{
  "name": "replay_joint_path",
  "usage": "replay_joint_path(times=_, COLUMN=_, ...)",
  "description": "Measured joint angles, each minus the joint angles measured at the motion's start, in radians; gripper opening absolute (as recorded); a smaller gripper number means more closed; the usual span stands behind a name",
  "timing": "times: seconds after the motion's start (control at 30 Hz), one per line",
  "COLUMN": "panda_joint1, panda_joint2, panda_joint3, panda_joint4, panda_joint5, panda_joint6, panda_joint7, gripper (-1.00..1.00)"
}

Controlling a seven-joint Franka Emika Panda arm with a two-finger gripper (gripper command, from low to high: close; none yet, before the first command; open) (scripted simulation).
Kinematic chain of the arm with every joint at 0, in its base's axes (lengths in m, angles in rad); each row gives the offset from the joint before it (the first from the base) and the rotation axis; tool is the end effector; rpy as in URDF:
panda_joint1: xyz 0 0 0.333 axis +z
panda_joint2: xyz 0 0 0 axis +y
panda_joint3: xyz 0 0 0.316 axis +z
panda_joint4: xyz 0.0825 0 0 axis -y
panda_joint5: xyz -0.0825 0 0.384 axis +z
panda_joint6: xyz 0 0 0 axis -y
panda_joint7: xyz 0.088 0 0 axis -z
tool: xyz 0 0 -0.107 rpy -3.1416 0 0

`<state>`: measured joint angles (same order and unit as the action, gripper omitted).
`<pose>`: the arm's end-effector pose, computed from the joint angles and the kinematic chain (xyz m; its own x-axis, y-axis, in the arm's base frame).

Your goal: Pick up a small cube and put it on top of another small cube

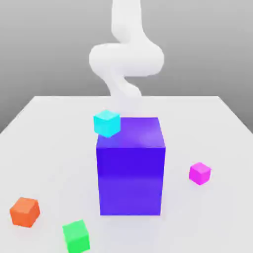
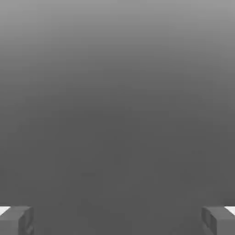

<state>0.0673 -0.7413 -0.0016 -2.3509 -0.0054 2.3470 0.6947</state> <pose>0.3707 0.0241 0.6693 0.6097 -0.5988 0.5193 -0.4218 -0.7998 -0.4271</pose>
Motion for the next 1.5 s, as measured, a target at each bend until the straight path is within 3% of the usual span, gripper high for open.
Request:
replay_joint_path(times=0.6, panda_joint1=0.466, panda_joint2=0.423, panda_joint3=-0.009, panda_joint4=-0.367, panda_joint5=-0.013, panda_joint6=0.339, panda_joint7=-0.778, gripper=0.00)
replay_joint_path(times=0.93, panda_joint1=0.675, panda_joint2=0.656, panda_joint3=0.037, panda_joint4=-0.569, panda_joint5=0.012, panda_joint6=0.526, panda_joint7=-1.229, gripper=0.00)
replay_joint_path(times=1.23, panda_joint1=0.737, panda_joint2=0.962, panda_joint3=0.005, panda_joint4=-0.550, panda_joint5=-0.025, panda_joint6=0.775, panda_joint7=-1.268, gripper=0.00)
replay_joint_path(times=1.27, panda_joint1=0.740, panda_joint2=0.988, panda_joint3=0.002, panda_joint4=-0.545, panda_joint5=-0.025, panda_joint6=0.796, panda_joint7=-1.269, gripper=-1.00)
replay_joint_path(times=1.5, panda_joint1=0.740, panda_joint2=0.989, panda_joint3=0.001, panda_joint4=-0.545, panda_joint5=-0.026, panda_joint6=0.795, panda_joint7=-1.268, gripper=-1.00)
